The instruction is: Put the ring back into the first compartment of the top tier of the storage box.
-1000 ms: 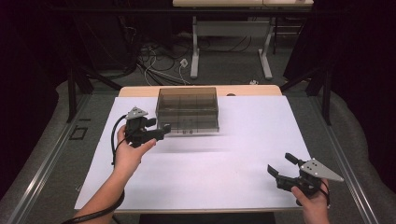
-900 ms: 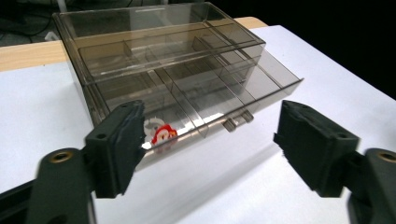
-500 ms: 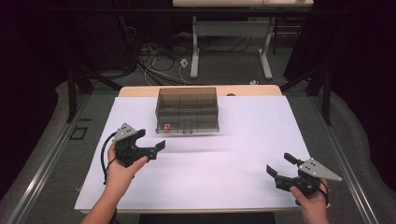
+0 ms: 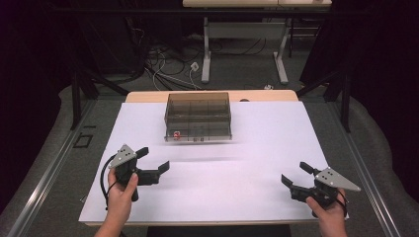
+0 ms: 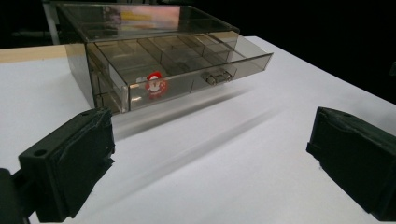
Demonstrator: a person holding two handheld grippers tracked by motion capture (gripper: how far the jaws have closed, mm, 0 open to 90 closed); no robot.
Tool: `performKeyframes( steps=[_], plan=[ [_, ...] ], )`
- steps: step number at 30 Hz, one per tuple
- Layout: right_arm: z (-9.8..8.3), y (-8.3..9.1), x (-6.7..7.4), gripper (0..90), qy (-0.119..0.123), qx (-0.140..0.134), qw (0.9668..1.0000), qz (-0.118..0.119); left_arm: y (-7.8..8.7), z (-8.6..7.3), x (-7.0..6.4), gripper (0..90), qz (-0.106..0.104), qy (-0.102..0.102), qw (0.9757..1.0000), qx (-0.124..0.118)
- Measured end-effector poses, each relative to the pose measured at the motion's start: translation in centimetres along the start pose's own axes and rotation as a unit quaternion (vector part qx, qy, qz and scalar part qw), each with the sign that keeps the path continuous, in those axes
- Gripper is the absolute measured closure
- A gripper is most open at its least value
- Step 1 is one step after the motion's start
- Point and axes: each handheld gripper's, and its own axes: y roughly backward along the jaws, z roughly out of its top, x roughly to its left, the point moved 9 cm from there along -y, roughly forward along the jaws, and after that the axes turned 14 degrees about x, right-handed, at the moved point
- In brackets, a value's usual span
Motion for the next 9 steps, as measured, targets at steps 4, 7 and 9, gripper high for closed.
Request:
performKeyframes(
  steps=[4, 7, 9],
  plan=[
    [0.03, -0.09, 0.00, 15.0, 0.000, -0.001, 1.0000, -0.002, -0.15, -0.53, 0.14, 0.3, 0.000, 0.008, 1.0000, 0.000],
    [0.03, -0.02, -0.01, 14.9, 0.001, -0.001, 1.0000, 0.000, -0.20, -0.78, 0.32, 0.3, 0.002, 0.006, 1.0000, -0.001],
    [0.04, 0.13, -0.13, 14.9, -0.005, -0.003, 1.0000, -0.003, -0.25, -0.85, 0.33, 0.3, -0.002, 0.008, 0.9999, -0.007]
  ],
)
